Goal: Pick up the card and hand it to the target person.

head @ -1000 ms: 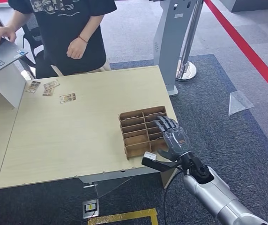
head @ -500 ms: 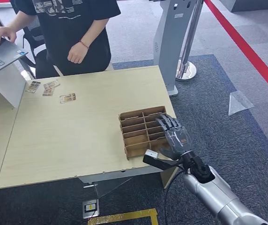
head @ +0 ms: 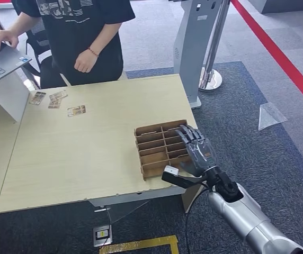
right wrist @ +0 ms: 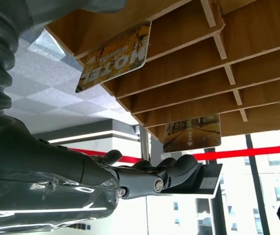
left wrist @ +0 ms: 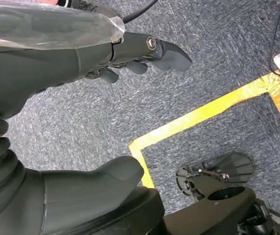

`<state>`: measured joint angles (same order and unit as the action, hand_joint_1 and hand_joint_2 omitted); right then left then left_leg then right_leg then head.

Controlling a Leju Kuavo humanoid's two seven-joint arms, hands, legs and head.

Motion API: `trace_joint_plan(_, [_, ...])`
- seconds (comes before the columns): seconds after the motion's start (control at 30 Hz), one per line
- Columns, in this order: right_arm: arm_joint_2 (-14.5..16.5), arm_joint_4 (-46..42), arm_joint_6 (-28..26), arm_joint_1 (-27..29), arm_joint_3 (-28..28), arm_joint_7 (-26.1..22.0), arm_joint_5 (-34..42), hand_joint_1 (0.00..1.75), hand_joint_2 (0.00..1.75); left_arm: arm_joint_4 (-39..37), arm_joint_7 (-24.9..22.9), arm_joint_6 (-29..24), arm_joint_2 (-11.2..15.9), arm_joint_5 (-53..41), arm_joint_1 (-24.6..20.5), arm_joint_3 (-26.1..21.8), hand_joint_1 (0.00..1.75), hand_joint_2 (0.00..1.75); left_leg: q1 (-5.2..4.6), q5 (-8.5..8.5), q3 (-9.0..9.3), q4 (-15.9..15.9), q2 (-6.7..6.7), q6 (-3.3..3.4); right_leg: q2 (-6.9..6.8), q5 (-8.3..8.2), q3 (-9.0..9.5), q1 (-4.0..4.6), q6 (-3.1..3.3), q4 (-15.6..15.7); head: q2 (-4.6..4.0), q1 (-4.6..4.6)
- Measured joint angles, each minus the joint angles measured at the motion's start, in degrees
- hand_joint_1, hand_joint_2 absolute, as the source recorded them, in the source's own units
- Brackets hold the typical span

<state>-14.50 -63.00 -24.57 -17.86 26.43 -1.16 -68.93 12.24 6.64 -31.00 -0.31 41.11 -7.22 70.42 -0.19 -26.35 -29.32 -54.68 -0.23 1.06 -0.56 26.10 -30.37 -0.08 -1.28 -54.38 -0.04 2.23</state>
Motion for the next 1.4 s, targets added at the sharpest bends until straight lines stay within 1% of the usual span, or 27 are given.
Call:
trace_joint_plan(0.43, [0.0, 0.1, 0.2, -0.2, 0.0, -0.1, 0.1, 0.17, 1.75, 0.0, -0.2, 0.0, 0.0, 0.0, 0.0, 0.0, 0.00, 1.75, 0.00, 0.00, -0.01, 0.0, 0.00, 0.00, 0.00, 0.00, 0.00, 0.00, 0.00, 0.0, 0.00, 0.00])
trace_joint_plan(0.7, [-0.1, 0.1, 0.6, -0.2, -0.3, -0.1, 0.2, 0.17, 1.75, 0.0, -0.2, 0.0, 0.0, 0.0, 0.0, 0.0, 0.00, 1.75, 0.00, 0.00, 0.00, 0.0, 0.00, 0.00, 0.00, 0.00, -0.01, 0.00, 0.00, 0.0, 0.00, 0.00])
trace_joint_plan(1.07, [-2.2, -2.8, 4.3, 1.0, -1.5, 0.6, -0.1, 0.17, 1.75, 0.0, 0.0, 0.2, 0.2, 0.0, 0.3, 0.0, 0.00, 1.75, 0.00, 0.00, 0.00, 0.0, 0.00, 0.00, 0.01, 0.00, -0.02, 0.00, 0.00, 0.0, 0.00, 0.00])
trace_joint_plan(1.17, [-2.6, -3.9, 4.9, 1.4, -1.8, 0.8, -0.3, 0.20, 1.75, 0.0, 0.1, 0.3, 0.2, 0.0, 0.4, 0.0, 0.00, 1.75, 0.00, 0.00, 0.01, 0.0, 0.01, 0.00, 0.01, 0.00, -0.02, 0.00, 0.00, 0.0, 0.00, 0.00])
trace_joint_plan(1.23, [-2.9, -4.5, 5.1, 1.7, -2.0, 0.8, -0.3, 0.37, 1.75, 0.0, 0.2, 0.3, 0.3, 0.0, 0.4, 0.0, 0.00, 1.75, 0.00, 0.00, 0.01, 0.0, 0.01, 0.00, 0.01, 0.00, -0.02, 0.00, 0.00, 0.0, 0.00, -0.01])
trace_joint_plan(1.3, [-3.1, -5.1, 5.3, 2.0, -2.2, 0.8, -0.3, 0.64, 1.75, 0.0, 0.2, 0.3, 0.3, 0.0, 0.4, 0.0, 0.00, 1.75, 0.00, 0.00, 0.01, 0.0, 0.01, 0.00, 0.01, 0.00, -0.02, 0.00, 0.00, 0.0, 0.00, -0.01])
trace_joint_plan(1.4, [-3.4, -5.8, 5.5, 2.3, -2.4, 0.8, -0.3, 0.89, 1.75, 0.0, 0.2, 0.3, 0.3, 0.1, 0.4, 0.0, 0.00, 1.75, 0.00, 0.00, 0.01, 0.0, 0.01, 0.00, 0.02, 0.00, -0.02, 0.00, 0.00, 0.0, 0.00, -0.01])
